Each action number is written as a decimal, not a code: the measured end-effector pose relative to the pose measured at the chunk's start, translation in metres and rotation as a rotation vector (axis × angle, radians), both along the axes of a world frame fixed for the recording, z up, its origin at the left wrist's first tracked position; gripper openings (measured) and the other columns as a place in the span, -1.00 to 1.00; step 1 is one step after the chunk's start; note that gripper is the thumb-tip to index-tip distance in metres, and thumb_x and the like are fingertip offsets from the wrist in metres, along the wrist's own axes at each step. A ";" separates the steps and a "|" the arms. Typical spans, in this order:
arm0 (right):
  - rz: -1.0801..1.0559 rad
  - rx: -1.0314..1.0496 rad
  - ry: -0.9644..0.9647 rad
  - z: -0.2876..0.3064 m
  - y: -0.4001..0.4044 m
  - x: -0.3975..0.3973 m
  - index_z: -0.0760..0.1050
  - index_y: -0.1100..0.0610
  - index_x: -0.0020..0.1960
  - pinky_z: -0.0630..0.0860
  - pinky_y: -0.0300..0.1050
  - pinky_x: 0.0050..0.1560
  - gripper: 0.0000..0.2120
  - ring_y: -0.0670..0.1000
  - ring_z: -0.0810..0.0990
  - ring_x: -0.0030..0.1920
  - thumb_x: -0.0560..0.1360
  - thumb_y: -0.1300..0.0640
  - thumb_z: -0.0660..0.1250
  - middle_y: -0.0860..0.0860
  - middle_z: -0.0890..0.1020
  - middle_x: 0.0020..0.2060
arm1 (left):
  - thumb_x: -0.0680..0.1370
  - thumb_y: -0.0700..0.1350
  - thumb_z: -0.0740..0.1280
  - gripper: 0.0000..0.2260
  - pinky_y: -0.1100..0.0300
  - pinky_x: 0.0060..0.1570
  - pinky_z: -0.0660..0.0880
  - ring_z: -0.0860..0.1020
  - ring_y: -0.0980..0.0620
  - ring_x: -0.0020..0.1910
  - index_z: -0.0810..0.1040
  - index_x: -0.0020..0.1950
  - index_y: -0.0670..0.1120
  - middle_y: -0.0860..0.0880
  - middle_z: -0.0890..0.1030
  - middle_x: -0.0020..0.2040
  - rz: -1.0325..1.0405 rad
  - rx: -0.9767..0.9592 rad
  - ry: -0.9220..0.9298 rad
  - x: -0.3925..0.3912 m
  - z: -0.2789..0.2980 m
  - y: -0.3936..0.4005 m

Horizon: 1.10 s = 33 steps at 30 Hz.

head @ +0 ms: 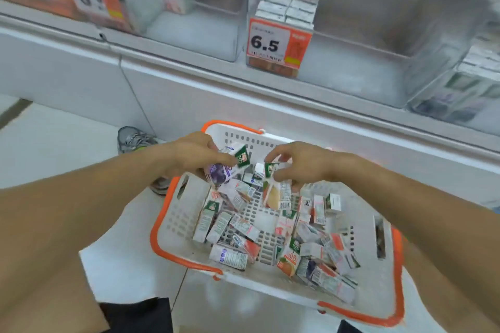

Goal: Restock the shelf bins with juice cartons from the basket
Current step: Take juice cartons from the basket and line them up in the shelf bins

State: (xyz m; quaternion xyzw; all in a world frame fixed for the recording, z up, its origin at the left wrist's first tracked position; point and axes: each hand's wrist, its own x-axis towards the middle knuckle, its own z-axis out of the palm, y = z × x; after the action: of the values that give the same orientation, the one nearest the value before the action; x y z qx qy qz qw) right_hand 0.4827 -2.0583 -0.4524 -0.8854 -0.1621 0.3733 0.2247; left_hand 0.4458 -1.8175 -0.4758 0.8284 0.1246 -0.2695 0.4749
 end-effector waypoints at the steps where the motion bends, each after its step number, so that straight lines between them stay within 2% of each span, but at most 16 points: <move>1: -0.026 0.060 0.032 0.026 -0.001 0.000 0.48 -0.04 0.31 0.66 -0.10 -0.09 -0.66 0.11 0.70 -0.27 0.55 0.14 0.38 0.03 0.41 0.33 | 0.43 -0.05 0.55 -0.68 0.19 -0.34 0.59 0.64 0.00 -0.37 0.50 -0.16 -0.24 -0.20 0.64 -0.30 0.053 -0.081 -0.007 -0.004 0.023 0.004; 4: -0.048 0.235 0.121 0.085 -0.009 -0.008 0.51 -0.06 0.33 0.67 -0.02 -0.06 -0.63 0.15 0.67 -0.19 0.57 0.22 0.33 0.04 0.52 0.17 | 0.38 -0.20 0.52 -0.75 0.24 -0.37 0.56 0.64 0.00 -0.36 0.55 -0.04 -0.25 -0.22 0.67 -0.26 0.076 -0.302 -0.044 -0.017 0.085 0.013; 7: -0.063 0.399 0.216 0.114 -0.015 -0.024 0.62 0.02 0.22 0.65 -0.02 -0.04 -0.72 0.03 0.61 -0.17 0.58 0.24 0.32 0.06 0.59 0.08 | 0.48 -0.34 0.37 -0.92 0.31 -0.37 0.54 0.50 0.10 -0.54 0.52 -0.20 -0.29 -0.14 0.58 -0.43 0.023 -0.429 -0.120 -0.031 0.130 0.016; 9: -0.098 0.517 0.275 0.124 -0.014 -0.033 0.65 0.14 0.13 0.65 -0.05 -0.06 -0.83 0.03 0.62 -0.11 0.55 0.22 0.37 0.05 0.64 0.05 | 0.51 -0.34 0.34 -0.85 0.23 -0.17 0.64 0.44 0.12 -0.58 0.50 -0.26 -0.29 -0.10 0.55 -0.49 0.045 -0.481 -0.144 -0.040 0.144 0.013; 10: -0.128 0.579 0.290 0.127 -0.013 -0.036 0.64 0.17 0.10 0.65 -0.07 -0.09 -0.83 0.05 0.64 -0.10 0.53 0.18 0.40 0.08 0.66 0.01 | 0.48 -0.29 0.38 -0.86 0.17 -0.04 0.62 0.46 0.08 -0.53 0.52 -0.26 -0.29 -0.11 0.55 -0.49 0.059 -0.485 -0.152 -0.043 0.148 0.011; 11: -0.176 0.643 0.295 0.129 -0.010 -0.038 0.63 0.19 0.09 0.65 -0.11 -0.12 -0.79 0.08 0.65 -0.14 0.49 0.13 0.43 0.12 0.66 -0.03 | 0.42 -0.24 0.43 -0.86 0.16 -0.04 0.61 0.50 0.00 -0.42 0.54 -0.26 -0.28 -0.17 0.57 -0.45 0.076 -0.490 -0.155 -0.045 0.151 0.008; 14: -0.390 0.836 0.278 0.132 0.000 -0.033 0.63 0.18 0.05 0.63 -0.19 -0.27 -0.72 0.04 0.64 -0.32 0.42 0.04 0.45 0.16 0.65 -0.16 | 0.26 -0.14 0.50 -0.69 0.21 -0.30 0.57 0.50 -0.22 -0.06 0.62 -0.11 -0.33 -0.55 0.54 -0.06 0.163 -0.543 -0.142 -0.043 0.151 0.004; 16: -0.510 0.904 0.220 0.134 0.009 -0.026 0.70 0.10 -0.08 0.56 -0.22 -0.40 -0.83 -0.01 0.56 -0.41 0.47 0.02 0.43 0.12 0.62 -0.25 | 0.24 -0.11 0.52 -0.52 0.19 -0.31 0.58 0.50 -0.27 -0.01 0.62 0.08 -0.33 -0.54 0.51 0.13 0.174 -0.573 -0.141 -0.035 0.151 -0.002; 17: -0.560 0.913 0.190 0.133 0.013 -0.022 0.71 0.08 -0.14 0.53 -0.22 -0.44 -0.82 -0.02 0.52 -0.43 0.49 -0.01 0.42 0.10 0.60 -0.29 | 0.24 -0.11 0.52 -0.50 0.20 -0.32 0.59 0.54 -0.25 -0.04 0.62 0.13 -0.30 -0.49 0.56 0.10 0.172 -0.586 -0.150 -0.030 0.153 -0.006; 19: -0.658 0.903 0.135 0.128 0.021 -0.014 0.70 0.10 -0.15 0.49 -0.19 -0.48 -0.74 -0.02 0.47 -0.47 0.51 -0.08 0.41 0.08 0.56 -0.35 | 0.29 -0.17 0.50 -0.59 0.27 -0.43 0.53 0.61 -0.12 -0.28 0.61 0.09 -0.30 -0.34 0.67 -0.15 0.194 -0.623 -0.191 -0.015 0.157 -0.014; 21: -0.729 0.907 0.100 0.122 0.023 -0.008 0.68 0.15 -0.10 0.49 -0.16 -0.47 -0.66 0.00 0.47 -0.48 0.50 -0.15 0.39 0.08 0.56 -0.36 | 0.34 -0.24 0.49 -0.70 0.29 -0.50 0.53 0.60 -0.06 -0.40 0.61 0.02 -0.33 -0.23 0.68 -0.28 0.250 -0.632 -0.217 0.000 0.158 -0.023; 23: -0.749 0.924 0.081 0.119 0.021 -0.002 0.65 0.19 -0.02 0.54 -0.11 -0.39 -0.58 0.03 0.53 -0.43 0.51 -0.19 0.34 0.10 0.60 -0.34 | 0.27 -0.22 0.51 -0.60 0.23 -0.42 0.60 0.61 -0.13 -0.25 0.62 0.07 -0.30 -0.26 0.71 -0.12 0.286 -0.618 -0.214 0.015 0.156 -0.029; 25: -0.769 1.000 0.060 0.114 0.014 0.002 0.59 0.24 0.09 0.59 -0.03 -0.25 -0.51 0.08 0.61 -0.33 0.49 -0.19 0.32 0.13 0.65 -0.27 | 0.24 -0.22 0.51 -0.59 0.20 -0.40 0.61 0.63 -0.12 -0.28 0.63 0.06 -0.28 -0.25 0.71 -0.07 0.305 -0.629 -0.199 0.029 0.153 -0.033; 27: -0.770 1.107 0.038 0.108 0.004 0.004 0.52 0.20 0.18 0.60 0.05 -0.14 -0.53 0.16 0.66 -0.20 0.41 -0.09 0.41 0.16 0.68 -0.11 | 0.23 -0.21 0.50 -0.61 0.16 -0.36 0.63 0.59 -0.16 -0.22 0.65 0.03 -0.26 -0.28 0.70 -0.05 0.305 -0.653 -0.185 0.040 0.150 -0.037; 29: -0.715 1.040 -0.102 0.101 -0.004 0.004 0.50 0.07 0.21 0.63 0.10 -0.05 -0.56 0.18 0.69 -0.10 0.38 0.05 0.52 0.11 0.68 0.01 | 0.20 -0.19 0.51 -0.63 0.13 -0.30 0.63 0.56 -0.21 -0.13 0.67 -0.02 -0.24 -0.31 0.69 -0.01 0.288 -0.674 -0.172 0.050 0.145 -0.038; 33: -0.722 0.994 -0.387 0.102 -0.015 0.011 0.53 0.03 0.10 0.66 0.02 -0.01 -0.57 0.09 0.71 -0.05 0.27 0.05 0.54 0.03 0.69 -0.01 | 0.18 -0.06 0.54 -0.51 0.08 -0.20 0.61 0.60 -0.17 -0.20 0.65 0.07 -0.19 -0.30 0.69 -0.04 0.181 -0.617 -0.205 0.065 0.143 -0.043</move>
State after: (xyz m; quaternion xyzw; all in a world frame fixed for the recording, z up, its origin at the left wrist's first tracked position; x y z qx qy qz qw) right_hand 0.4941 -2.0732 -0.3505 -0.7257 -0.0451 -0.0122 0.6864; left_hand 0.5107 -1.8601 -0.3326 0.6539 0.0618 -0.1664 0.7354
